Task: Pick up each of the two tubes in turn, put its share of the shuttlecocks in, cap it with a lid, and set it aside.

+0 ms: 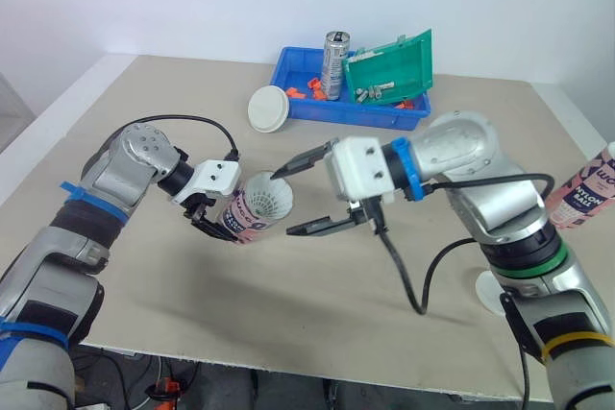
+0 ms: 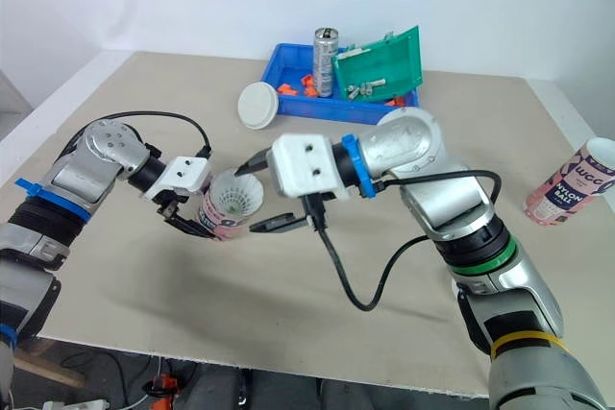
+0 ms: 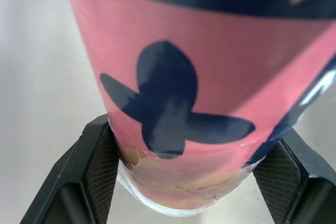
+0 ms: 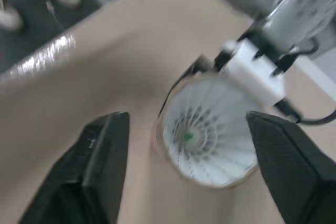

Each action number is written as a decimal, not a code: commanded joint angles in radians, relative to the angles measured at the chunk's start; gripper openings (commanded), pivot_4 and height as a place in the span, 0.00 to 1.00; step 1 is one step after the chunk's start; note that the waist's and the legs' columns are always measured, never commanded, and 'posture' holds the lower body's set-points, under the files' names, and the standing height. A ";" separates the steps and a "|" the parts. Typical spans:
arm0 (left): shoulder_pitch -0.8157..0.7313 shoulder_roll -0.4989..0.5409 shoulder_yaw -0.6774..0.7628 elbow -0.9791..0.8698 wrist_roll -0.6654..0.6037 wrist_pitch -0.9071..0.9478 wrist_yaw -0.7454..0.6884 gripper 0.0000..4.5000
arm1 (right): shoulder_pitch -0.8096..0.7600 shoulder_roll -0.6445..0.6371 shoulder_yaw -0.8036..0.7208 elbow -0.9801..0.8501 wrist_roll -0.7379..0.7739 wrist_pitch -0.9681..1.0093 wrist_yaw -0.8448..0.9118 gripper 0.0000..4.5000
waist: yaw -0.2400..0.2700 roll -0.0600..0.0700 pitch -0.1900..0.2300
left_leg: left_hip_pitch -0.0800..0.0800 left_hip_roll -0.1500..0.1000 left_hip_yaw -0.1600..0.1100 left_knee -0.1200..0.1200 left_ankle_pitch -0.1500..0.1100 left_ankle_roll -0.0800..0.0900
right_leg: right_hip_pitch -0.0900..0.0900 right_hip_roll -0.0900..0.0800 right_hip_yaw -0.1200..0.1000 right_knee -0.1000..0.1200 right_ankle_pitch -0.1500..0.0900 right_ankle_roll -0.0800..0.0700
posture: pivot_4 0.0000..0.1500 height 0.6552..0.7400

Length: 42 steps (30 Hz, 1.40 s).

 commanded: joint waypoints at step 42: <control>-0.024 0.002 -0.012 0.000 -0.011 0.014 0.001 0.75 | -0.340 0.355 0.241 0.612 -0.407 -0.433 0.231 0.02 | -0.013 -0.001 0.000 | 0.007 0.005 -0.001 -0.002 0.001 -0.001 | -0.002 0.006 -0.002 0.013 -0.002 -0.006 | 1.00 0.60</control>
